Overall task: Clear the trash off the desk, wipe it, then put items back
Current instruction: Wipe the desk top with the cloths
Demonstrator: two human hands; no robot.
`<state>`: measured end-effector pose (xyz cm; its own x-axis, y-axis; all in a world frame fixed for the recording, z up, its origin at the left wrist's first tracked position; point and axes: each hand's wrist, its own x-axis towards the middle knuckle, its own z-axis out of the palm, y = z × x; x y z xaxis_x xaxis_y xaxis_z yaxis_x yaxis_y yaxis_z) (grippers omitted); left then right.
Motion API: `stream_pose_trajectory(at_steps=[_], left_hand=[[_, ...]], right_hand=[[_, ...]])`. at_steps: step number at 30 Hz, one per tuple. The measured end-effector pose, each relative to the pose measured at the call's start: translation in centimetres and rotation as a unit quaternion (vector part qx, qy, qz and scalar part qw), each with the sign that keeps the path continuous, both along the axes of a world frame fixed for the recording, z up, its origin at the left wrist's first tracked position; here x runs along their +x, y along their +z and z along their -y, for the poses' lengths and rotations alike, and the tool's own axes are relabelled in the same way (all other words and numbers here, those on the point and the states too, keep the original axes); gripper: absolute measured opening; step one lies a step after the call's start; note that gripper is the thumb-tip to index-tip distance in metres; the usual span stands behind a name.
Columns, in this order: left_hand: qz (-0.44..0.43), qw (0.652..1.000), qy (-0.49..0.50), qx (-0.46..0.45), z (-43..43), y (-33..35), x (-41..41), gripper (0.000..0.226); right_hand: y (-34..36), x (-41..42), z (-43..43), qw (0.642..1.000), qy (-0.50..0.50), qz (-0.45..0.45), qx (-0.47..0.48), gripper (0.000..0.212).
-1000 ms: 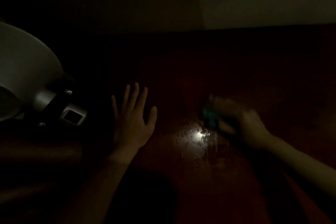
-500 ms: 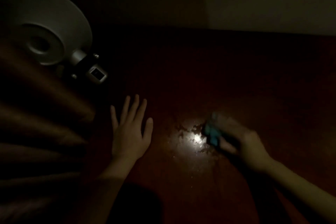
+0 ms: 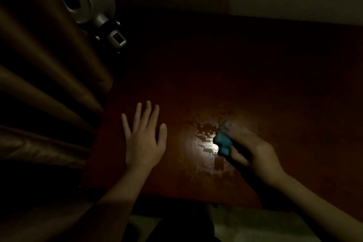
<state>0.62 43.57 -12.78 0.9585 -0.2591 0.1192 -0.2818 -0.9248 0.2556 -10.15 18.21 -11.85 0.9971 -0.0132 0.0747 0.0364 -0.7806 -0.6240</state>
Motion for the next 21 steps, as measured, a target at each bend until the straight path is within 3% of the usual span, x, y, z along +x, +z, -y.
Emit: stream_pose_trajectory(at_steps=[4, 8, 12, 16, 19, 21], left_hand=[[-0.003, 1.000, 0.019, 0.003, -0.2, -0.2, -1.6, 0.063], [-0.021, 0.999, 0.024, -0.004, -0.1, -0.2, -3.9, 0.065], [-0.013, 0.999, 0.035, -0.018, -0.3, 0.1, -3.6, 0.065], [-0.019, 0.999, 0.038, -0.028, 0.2, 0.0, -3.6, 0.066], [-0.022, 0.998, 0.054, -0.032, 0.1, -0.2, -3.3, 0.067], [-0.025, 0.998, 0.048, -0.040, 0.1, -0.3, -3.6, 0.066]], right_hand=[[-0.6, 0.9, -3.6, 0.988, -0.138, 0.037, -0.061, 0.047], [-1.2, -0.6, -7.4, 0.998, 0.015, 0.042, -0.040, 0.047], [-0.2, -4.8, -4.1, 0.991, 0.117, 0.044, -0.047, 0.049], [-0.3, -6.0, 0.2, 0.997, 0.019, 0.054, -0.055, 0.048], [-0.7, -3.4, -3.1, 0.989, -0.112, 0.066, -0.065, 0.044], [-0.7, -2.9, -5.9, 0.994, -0.073, 0.065, -0.056, 0.044]])
